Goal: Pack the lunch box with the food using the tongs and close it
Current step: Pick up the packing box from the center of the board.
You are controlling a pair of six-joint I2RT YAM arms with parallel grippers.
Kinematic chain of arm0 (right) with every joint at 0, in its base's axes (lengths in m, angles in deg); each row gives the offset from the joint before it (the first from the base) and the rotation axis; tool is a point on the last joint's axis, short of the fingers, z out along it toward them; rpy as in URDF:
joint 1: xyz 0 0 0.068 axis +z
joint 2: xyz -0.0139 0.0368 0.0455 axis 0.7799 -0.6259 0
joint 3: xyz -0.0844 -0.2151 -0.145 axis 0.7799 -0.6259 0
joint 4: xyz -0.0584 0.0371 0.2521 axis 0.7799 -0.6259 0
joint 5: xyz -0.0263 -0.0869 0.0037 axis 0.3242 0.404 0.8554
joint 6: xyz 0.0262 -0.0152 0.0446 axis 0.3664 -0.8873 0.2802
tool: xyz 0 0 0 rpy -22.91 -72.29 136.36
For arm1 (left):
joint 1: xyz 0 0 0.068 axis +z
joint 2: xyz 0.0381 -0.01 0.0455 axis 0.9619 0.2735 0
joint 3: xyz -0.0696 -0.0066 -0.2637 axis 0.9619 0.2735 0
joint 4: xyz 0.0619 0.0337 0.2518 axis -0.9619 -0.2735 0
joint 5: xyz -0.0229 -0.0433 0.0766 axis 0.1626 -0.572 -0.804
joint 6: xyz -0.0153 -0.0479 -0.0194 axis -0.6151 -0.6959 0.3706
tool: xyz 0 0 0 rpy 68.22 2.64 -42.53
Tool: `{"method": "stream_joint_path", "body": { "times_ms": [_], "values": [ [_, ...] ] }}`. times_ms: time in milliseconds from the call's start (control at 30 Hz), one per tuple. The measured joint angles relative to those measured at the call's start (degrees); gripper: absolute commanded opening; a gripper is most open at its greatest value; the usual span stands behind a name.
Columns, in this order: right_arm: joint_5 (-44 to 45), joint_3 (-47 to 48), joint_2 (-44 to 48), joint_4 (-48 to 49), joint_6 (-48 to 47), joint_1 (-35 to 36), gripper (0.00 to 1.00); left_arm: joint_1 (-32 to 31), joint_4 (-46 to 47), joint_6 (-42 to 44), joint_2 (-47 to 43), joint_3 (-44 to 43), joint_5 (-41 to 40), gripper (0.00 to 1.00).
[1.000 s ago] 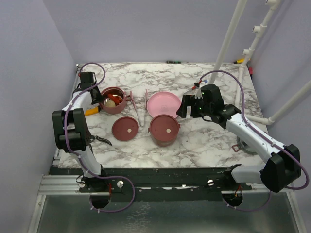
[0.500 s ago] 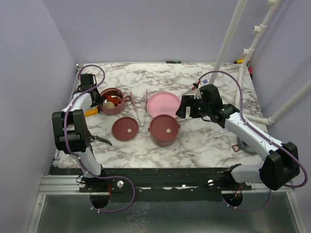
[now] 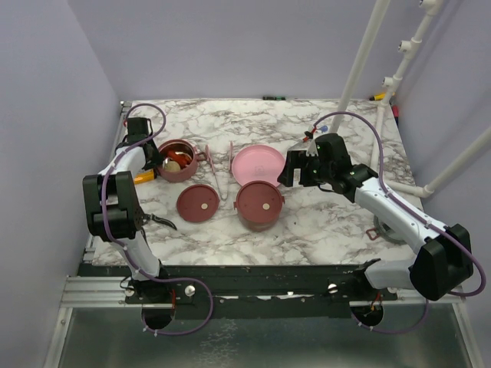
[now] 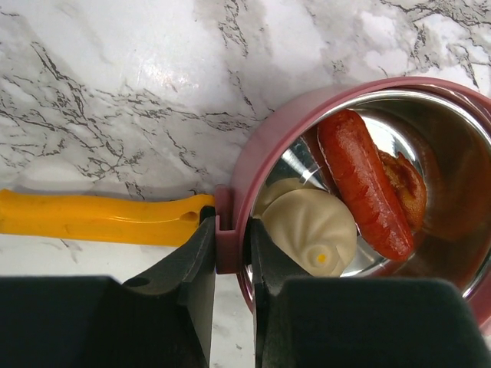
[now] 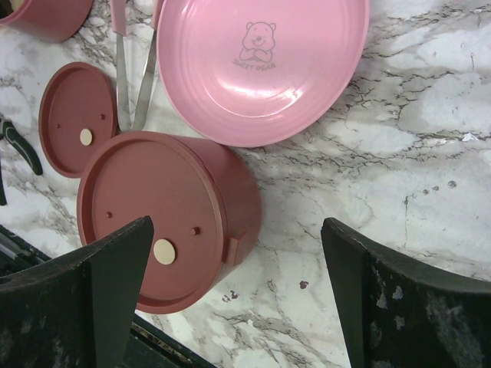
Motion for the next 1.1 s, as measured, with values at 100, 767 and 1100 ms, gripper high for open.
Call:
{"method": "stream_joint_path", "body": {
  "times_ms": [100, 767, 1100],
  "values": [
    [0.2, 0.0, 0.0, 0.0, 0.1, 0.0, 0.94, 0.0, -0.5, -0.7, -0.4, 0.1, 0.8, 0.0],
    [3.1, 0.4, -1.6, 0.2, 1.9, 0.0, 0.94, 0.0, -4.3, -3.9, -17.6, 8.2, 3.9, 0.0],
    [3.6, 0.4, -1.6, 0.2, 2.1, 0.0, 0.94, -0.3, -6.5, -7.4, -26.9, 9.5, 6.8, 0.0]
  ]
}}
